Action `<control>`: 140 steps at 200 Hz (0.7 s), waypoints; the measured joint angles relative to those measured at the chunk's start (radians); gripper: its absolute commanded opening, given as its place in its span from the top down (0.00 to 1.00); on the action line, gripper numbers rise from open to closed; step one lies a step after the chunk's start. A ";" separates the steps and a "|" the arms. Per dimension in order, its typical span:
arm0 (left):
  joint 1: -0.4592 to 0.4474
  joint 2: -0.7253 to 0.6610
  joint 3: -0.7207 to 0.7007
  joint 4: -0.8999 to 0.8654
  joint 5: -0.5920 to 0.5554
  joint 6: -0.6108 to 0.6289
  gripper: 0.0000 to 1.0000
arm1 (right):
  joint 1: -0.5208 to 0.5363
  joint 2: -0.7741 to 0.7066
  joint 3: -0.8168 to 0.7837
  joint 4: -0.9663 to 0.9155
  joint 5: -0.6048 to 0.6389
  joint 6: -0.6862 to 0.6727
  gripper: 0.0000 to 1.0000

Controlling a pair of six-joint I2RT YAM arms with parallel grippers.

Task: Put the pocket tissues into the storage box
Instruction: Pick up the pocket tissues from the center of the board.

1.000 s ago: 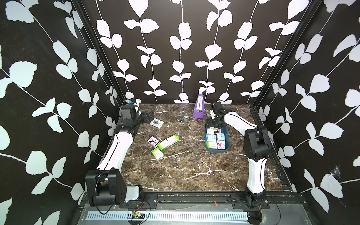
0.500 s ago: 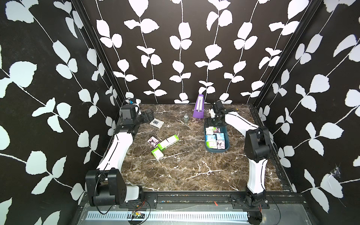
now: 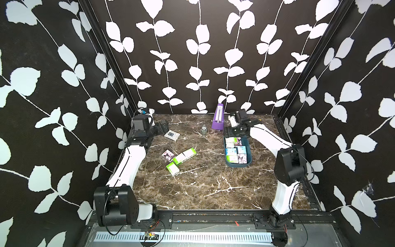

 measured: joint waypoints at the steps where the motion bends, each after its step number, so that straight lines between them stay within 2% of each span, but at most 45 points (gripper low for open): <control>1: 0.000 0.000 0.000 0.000 0.000 0.000 0.01 | 0.005 0.000 0.000 0.002 0.001 -0.003 0.20; 68: 0.000 0.000 -0.002 0.010 -0.003 -0.027 0.01 | 0.281 0.017 -0.015 0.163 -0.054 -0.073 0.15; 94: 0.000 -0.001 -0.009 0.019 -0.003 -0.035 0.01 | 0.319 0.109 0.034 0.180 -0.064 -0.066 0.13; 140: 0.000 -0.002 -0.013 0.019 -0.013 -0.034 0.01 | 0.336 0.342 0.250 0.105 -0.055 -0.048 0.11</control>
